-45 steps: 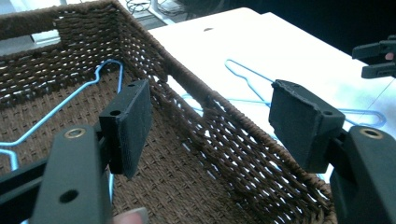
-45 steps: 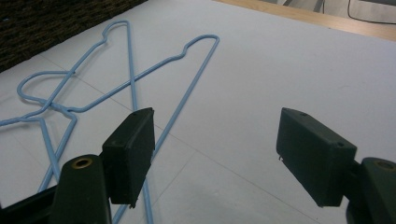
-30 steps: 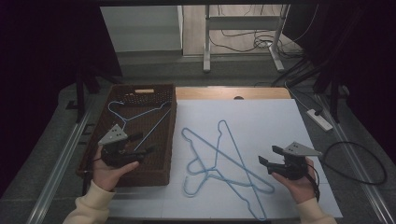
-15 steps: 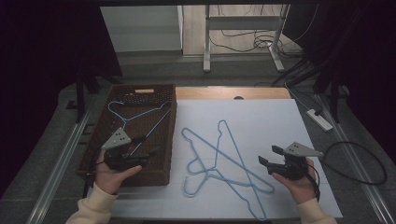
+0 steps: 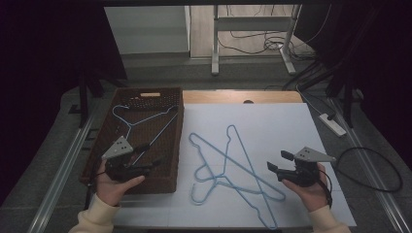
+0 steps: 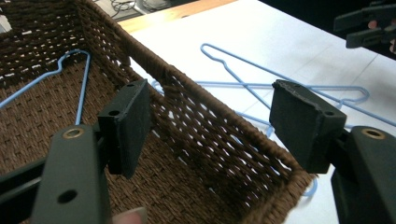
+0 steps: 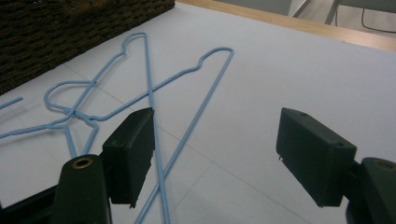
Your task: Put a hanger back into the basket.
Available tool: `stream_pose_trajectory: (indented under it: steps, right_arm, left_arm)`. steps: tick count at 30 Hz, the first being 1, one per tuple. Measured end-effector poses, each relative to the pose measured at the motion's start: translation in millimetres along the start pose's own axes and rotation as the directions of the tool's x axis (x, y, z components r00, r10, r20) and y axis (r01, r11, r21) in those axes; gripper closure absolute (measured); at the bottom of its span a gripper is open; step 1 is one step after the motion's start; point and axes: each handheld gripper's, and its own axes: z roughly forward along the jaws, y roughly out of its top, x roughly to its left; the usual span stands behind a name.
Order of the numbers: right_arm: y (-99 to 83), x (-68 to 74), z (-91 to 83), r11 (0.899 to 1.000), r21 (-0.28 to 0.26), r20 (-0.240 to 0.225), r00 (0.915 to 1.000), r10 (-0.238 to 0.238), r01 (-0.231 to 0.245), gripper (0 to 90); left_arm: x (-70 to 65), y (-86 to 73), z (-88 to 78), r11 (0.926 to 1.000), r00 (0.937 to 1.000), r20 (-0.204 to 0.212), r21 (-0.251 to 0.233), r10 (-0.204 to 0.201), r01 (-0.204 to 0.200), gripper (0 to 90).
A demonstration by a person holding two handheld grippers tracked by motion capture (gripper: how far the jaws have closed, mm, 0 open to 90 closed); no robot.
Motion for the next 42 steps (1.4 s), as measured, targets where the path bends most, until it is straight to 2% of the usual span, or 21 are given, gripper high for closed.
stream_pose_trajectory:
  steps: [7, 16, 22, 25, 30, 35, 37, 39, 41, 42]
  right_arm:
    - [3.6, 3.5, 3.8, 1.000, 0.017, -0.023, 0.9997, -0.008, 0.008, 28.5]
    - [11.6, 16.2, 11.1, 0.996, 0.058, -0.088, 0.9945, -0.056, 0.062, 28.8]
    - [17.1, 27.9, 19.8, 0.987, 0.110, -0.151, 0.9832, -0.102, 0.119, 28.0]
    - [21.0, 37.0, 27.3, 0.977, 0.140, -0.187, 0.9737, -0.130, 0.158, 27.9]
    - [27.1, 53.4, 42.1, 0.956, 0.192, -0.244, 0.9544, -0.173, 0.222, 28.1]
    - [32.1, 69.3, 60.9, 0.930, 0.245, -0.293, 0.9352, -0.200, 0.275, 28.1]
    - [33.2, 77.2, 69.8, 0.914, 0.267, -0.315, 0.9240, -0.216, 0.305, 28.9]
    - [34.1, 88.0, 81.2, 0.890, 0.301, -0.342, 0.9101, -0.235, 0.343, 30.2]
    - [34.4, 94.7, 89.2, 0.872, 0.325, -0.356, 0.9017, -0.246, 0.366, 30.8]
    - [34.2, 98.8, 94.7, 0.859, 0.339, -0.364, 0.8953, -0.257, 0.384, 31.7]
  left_arm:
    - [-4.5, -7.8, -2.0, 0.9997, 0.9999, 0.012, 0.022, 0.008, -0.008, 29.6]
    - [-7.1, -11.3, -2.7, 0.9997, 0.9997, 0.022, 0.025, 0.004, -0.004, 29.7]
    - [-7.2, -12.8, -1.2, 0.9996, 0.9997, 0.023, 0.029, 0.003, -0.003, 29.7]
    - [-7.5, -13.3, 0.6, 0.9994, 0.9997, 0.026, 0.034, 0.002, -0.003, 29.7]
    - [-7.4, -13.4, 1.8, 0.9993, 0.9997, 0.025, 0.037, 0.002, -0.003, 29.8]
    - [-7.4, -13.5, 0.7, 0.9994, 0.9997, 0.023, 0.033, 0.002, -0.003, 29.8]
    - [-7.1, -13.5, 0.2, 0.9995, 0.9998, 0.021, 0.032, 0.001, -0.002, 29.8]
    - [-7.1, -13.7, 0.3, 0.9995, 0.9998, 0.022, 0.032, 0.002, -0.003, 29.8]
    - [-7.2, -14.0, 0.7, 0.9994, 0.9997, 0.023, 0.035, 0.004, -0.005, 29.9]
    - [-7.2, -14.1, 0.9, 0.9993, 0.9997, 0.023, 0.037, 0.005, -0.006, 29.8]
